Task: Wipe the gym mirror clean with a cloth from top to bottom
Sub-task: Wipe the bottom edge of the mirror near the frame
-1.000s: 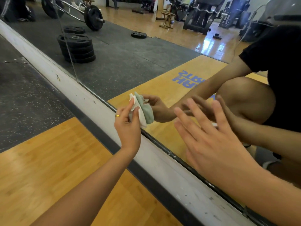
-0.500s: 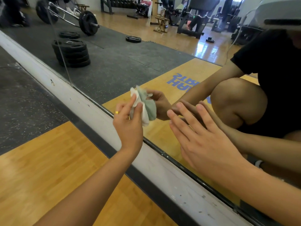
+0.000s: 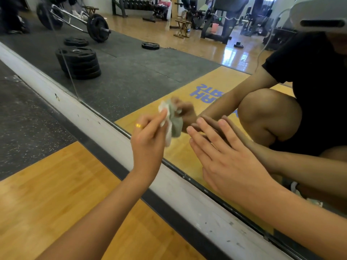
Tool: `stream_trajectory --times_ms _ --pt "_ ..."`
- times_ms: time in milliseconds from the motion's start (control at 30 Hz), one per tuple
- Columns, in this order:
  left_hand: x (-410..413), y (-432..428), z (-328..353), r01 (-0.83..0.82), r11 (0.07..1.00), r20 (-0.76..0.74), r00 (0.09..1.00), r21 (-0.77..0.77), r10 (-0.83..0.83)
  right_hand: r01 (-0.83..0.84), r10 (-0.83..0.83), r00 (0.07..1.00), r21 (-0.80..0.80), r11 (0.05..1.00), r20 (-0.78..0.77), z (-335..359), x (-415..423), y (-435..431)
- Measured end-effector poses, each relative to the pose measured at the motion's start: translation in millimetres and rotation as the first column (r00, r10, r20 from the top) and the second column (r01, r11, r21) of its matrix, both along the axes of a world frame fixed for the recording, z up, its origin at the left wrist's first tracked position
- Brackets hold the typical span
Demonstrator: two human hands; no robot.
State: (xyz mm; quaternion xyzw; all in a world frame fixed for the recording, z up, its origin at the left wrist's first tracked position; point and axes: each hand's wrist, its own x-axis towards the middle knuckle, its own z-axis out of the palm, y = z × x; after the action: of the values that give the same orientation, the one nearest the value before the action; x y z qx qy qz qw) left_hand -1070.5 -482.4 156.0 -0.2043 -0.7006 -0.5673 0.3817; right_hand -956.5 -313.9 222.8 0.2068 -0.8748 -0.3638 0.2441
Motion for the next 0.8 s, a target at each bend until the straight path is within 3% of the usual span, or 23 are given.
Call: stream_trajectory --times_ms 67,200,333,633,800 --pt "8 -4 -30 0.047 0.996 0.184 0.981 0.072 -0.06 -0.003 0.003 1.0 0.001 1.0 0.004 1 0 0" --pt "15 2 -37 0.054 0.952 0.325 0.933 0.302 -0.156 0.011 -0.011 1.0 0.001 1.0 0.02 1 0 -2" --pt "33 9 -61 0.021 0.95 0.435 0.886 0.313 -0.163 0.029 -0.029 0.999 0.011 1.0 0.018 3 2 -3" --pt "43 22 -60 0.067 0.966 0.316 0.937 0.251 -0.147 0.031 -0.032 0.999 0.018 0.999 0.039 2 2 -2" --pt "37 15 -73 0.014 0.969 0.383 0.917 0.245 -0.11 0.026 -0.028 0.997 0.022 0.999 0.068 4 2 -2"
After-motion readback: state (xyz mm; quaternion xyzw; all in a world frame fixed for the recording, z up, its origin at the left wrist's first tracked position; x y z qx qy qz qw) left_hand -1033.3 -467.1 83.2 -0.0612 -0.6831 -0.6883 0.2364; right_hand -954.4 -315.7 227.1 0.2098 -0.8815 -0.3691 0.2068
